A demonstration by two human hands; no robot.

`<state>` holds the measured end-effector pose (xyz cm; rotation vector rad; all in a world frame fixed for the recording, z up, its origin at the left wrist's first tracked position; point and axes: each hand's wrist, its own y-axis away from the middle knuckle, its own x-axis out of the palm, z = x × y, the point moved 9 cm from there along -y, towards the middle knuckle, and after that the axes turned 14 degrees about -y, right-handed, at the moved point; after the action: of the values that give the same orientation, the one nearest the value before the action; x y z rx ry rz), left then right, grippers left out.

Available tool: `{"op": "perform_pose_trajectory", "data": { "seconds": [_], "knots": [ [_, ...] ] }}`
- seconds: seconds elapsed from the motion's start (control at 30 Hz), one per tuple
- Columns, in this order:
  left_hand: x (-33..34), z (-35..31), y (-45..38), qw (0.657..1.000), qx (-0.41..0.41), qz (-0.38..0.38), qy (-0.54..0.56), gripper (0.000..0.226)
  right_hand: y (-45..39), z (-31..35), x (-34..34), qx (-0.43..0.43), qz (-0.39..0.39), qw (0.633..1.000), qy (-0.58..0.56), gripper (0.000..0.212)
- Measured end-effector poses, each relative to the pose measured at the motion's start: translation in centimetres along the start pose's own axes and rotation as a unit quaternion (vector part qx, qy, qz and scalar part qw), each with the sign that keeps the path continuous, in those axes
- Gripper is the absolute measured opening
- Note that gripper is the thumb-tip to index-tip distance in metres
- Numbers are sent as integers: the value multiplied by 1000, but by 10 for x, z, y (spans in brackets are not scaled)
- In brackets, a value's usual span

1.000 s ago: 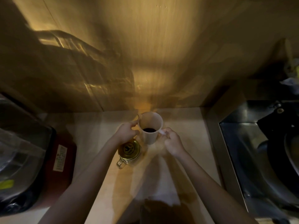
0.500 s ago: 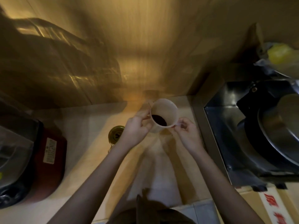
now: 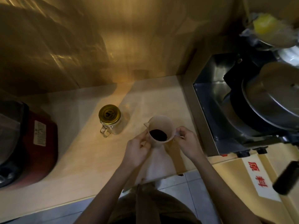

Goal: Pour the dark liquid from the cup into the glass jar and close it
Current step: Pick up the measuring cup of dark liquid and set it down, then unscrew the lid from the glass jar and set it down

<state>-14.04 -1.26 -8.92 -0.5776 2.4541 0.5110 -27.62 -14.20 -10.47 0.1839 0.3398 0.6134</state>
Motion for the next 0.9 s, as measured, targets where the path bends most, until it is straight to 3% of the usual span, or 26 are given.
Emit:
{"op": "perform_pose_trajectory", "data": {
  "seconds": [0.2,0.57,0.77,0.9],
  "knots": [
    [7,19,17,999,-35,7,2,52,13,-12,13,8,10,1000,15,6],
    [-4,35,31,997,-74,-12,31,38,11,-10,22,30,76,993,86,20],
    [-67,51,35,980,-97,-172,31,21,-12,56,24,-93,35,984,151,20],
    [-110,57,35,956,-91,-279,-28,22,-27,98,70,-161,92,970,155,19]
  ]
}}
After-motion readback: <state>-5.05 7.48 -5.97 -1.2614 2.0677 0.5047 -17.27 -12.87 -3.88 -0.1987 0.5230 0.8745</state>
